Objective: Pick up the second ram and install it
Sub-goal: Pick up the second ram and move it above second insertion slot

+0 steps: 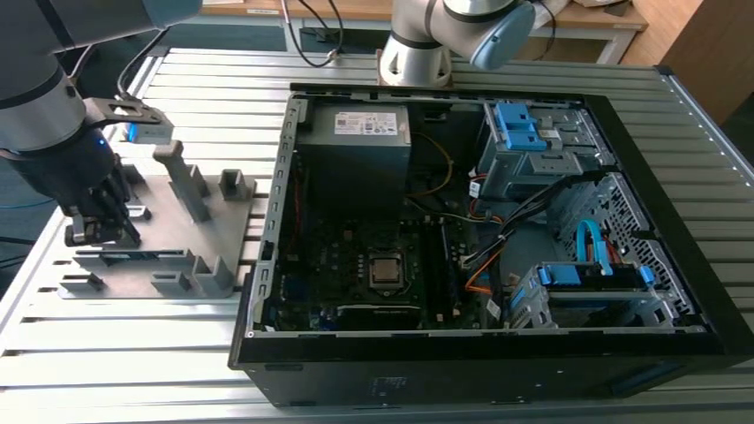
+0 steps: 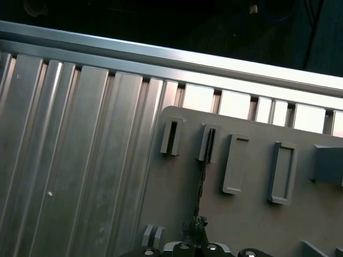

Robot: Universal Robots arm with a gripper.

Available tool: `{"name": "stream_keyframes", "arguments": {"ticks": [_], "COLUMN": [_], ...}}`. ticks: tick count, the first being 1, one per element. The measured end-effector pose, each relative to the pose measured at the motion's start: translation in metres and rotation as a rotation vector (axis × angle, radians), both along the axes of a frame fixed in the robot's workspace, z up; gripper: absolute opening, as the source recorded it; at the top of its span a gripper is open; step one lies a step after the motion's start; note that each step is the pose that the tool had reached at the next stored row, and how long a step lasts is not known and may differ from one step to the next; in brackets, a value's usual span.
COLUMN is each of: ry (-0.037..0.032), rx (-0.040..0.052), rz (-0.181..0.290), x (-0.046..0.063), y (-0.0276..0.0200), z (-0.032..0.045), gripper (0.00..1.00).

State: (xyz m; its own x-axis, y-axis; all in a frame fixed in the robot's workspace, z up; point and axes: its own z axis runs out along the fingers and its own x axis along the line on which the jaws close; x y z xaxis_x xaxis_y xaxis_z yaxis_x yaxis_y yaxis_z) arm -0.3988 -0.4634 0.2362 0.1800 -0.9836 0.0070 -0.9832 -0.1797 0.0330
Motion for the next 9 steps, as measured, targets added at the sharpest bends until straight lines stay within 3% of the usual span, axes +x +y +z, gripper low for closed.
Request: {"name": "stream_keyframes", "arguments": {"ticks": [4,5,6,9], "ry": [0.0,0.0001,-0.0002,-0.0006], "rx": [0.0,0.0022,0.0115,0.015], "rz": [0.029,0.029,0.029,-0.008], "x": [0.0,0.0,-0.0004,-0.0009], "y": [0.0,0.0,0.0001,0.0001], "z": [0.0,0.0,0.0,-0.001], "gripper": [0.1,0.1,0.1,0.1]}}
